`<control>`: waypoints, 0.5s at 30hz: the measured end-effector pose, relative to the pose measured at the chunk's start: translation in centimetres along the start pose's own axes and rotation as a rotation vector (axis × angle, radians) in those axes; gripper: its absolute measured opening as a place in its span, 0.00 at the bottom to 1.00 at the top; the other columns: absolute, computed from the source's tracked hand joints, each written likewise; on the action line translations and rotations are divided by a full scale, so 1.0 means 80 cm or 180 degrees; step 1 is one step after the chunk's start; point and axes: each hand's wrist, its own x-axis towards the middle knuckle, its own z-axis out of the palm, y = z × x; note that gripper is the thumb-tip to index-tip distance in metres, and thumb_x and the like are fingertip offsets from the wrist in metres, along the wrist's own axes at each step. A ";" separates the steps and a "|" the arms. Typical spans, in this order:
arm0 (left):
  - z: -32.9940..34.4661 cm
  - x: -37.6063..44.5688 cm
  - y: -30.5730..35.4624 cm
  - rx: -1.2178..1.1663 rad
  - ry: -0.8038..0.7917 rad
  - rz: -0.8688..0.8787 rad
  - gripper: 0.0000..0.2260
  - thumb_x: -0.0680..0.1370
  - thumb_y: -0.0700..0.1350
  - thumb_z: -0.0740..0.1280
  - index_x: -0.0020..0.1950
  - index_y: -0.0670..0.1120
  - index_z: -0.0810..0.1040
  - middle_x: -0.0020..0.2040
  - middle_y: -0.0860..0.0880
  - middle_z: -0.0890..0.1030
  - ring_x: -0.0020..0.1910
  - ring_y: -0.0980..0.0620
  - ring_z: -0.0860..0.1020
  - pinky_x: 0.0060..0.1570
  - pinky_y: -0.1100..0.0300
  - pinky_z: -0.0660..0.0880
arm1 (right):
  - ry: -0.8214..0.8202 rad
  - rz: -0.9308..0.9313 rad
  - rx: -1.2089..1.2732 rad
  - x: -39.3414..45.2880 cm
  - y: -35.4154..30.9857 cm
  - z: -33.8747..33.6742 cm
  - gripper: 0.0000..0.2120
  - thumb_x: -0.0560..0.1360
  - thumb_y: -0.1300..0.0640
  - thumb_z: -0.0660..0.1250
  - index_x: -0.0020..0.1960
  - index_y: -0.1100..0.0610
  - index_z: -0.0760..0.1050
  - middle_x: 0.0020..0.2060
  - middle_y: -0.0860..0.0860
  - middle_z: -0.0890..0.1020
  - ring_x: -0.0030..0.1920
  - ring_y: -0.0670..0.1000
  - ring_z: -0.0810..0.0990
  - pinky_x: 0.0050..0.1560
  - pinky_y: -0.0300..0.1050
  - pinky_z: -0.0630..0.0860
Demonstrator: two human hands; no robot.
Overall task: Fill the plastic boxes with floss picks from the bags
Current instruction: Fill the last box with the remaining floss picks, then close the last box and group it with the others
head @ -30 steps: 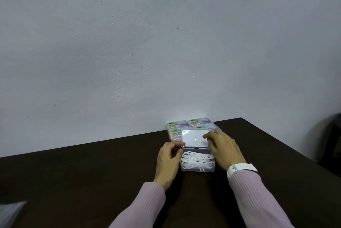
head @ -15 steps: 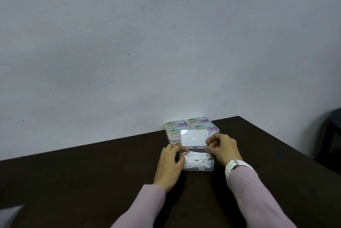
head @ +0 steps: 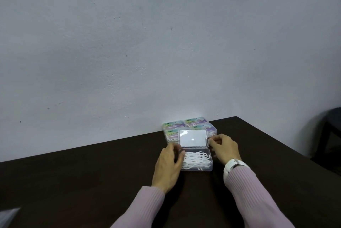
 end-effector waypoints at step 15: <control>-0.004 0.007 -0.003 -0.2138 0.0141 -0.1037 0.13 0.83 0.53 0.50 0.58 0.54 0.73 0.50 0.48 0.84 0.49 0.53 0.82 0.54 0.58 0.75 | -0.0532 0.0855 0.1677 0.011 -0.002 0.008 0.16 0.81 0.53 0.53 0.47 0.63 0.73 0.39 0.55 0.76 0.40 0.51 0.75 0.46 0.44 0.73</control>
